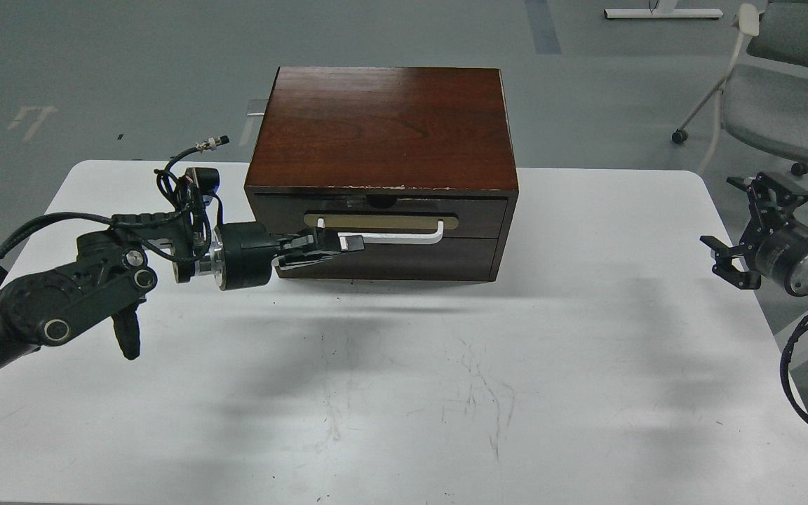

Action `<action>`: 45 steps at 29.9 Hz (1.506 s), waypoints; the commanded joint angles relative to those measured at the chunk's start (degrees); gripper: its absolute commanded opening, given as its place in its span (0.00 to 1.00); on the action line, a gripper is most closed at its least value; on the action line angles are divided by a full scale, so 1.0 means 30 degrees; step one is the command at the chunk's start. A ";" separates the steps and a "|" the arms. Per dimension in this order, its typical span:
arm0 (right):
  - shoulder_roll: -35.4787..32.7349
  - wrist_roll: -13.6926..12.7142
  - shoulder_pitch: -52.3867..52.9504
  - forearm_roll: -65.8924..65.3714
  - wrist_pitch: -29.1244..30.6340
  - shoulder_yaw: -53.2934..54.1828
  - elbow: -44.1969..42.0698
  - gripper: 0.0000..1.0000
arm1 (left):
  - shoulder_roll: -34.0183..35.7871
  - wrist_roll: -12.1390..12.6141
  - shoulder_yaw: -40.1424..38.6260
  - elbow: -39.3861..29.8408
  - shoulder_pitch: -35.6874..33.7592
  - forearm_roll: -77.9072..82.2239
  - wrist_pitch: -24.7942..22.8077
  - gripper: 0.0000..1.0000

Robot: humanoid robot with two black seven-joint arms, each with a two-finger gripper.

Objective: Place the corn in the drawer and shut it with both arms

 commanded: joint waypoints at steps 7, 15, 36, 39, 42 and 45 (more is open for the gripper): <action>0.0000 0.0005 0.0001 -0.0641 -0.0001 -0.0001 -0.0026 0.98 | 0.0371 0.0004 -0.0029 -0.0963 0.0042 -0.0115 -0.0001 0.00; 0.0058 0.0005 0.0030 -0.0848 -0.0001 0.0057 -0.0027 0.98 | 0.3856 0.0004 -0.0263 -0.6733 0.0365 -0.0961 -0.0001 0.17; 0.1960 0.2964 0.3487 -0.0731 0.0029 0.2224 0.0266 0.97 | 0.1664 0.0004 -0.6064 0.9867 -0.0221 -1.0595 -0.0001 0.98; 0.3542 0.2935 0.3605 -0.0760 -0.0001 0.2225 0.0179 0.97 | 0.1516 0.3647 -0.6035 1.0955 0.0188 -1.4698 -0.0001 0.98; 0.4597 0.2877 0.3517 -0.0848 -0.0322 0.2137 -0.0085 0.98 | 0.1545 0.5555 -0.6064 1.0926 0.1008 -1.7161 -0.0001 0.98; 0.5711 0.2847 0.3253 -0.0848 -0.1667 0.1962 -0.0173 0.99 | 0.1604 0.5881 -0.6064 1.0809 0.1244 -1.8775 -0.0001 0.98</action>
